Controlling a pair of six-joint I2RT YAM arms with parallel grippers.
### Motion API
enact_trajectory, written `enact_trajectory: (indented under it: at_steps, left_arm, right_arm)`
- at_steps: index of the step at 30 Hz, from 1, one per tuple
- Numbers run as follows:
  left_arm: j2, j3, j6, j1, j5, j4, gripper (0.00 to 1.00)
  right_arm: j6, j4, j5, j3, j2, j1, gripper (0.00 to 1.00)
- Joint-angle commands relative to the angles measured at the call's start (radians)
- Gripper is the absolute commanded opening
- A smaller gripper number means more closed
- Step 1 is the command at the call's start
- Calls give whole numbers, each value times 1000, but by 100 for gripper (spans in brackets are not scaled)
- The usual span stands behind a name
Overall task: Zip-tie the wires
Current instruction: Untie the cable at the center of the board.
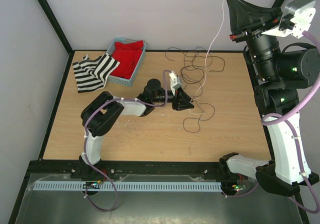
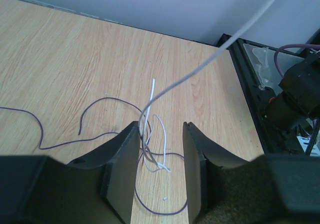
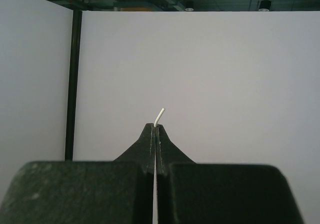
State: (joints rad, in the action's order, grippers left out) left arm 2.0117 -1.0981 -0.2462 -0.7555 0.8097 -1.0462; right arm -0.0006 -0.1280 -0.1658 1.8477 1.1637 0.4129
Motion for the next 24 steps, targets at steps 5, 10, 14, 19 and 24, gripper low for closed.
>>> enact_trajectory:
  at_steps: [5, 10, 14, 19, 24]
  left_arm:
    - [48, -58, -2, -14, 19, -32, 27]
    - [26, -32, 11, -7, 20, -27, 8]
    - [-22, 27, -11, 37, 40, -15, 0]
    - [-134, 162, -42, 125, 65, -9, 0]
    - [-281, 313, -84, 240, 46, -3, 0]
  right_arm:
    - [-1, -35, 15, -5, -19, 4, 0]
    - [-21, -17, 36, -2, -20, 3, 0]
    - [-88, 33, 131, 7, -15, 4, 0]
    - [-246, 53, 361, -16, 14, 4, 0]
    - [-516, -19, 737, -54, 92, -1, 0]
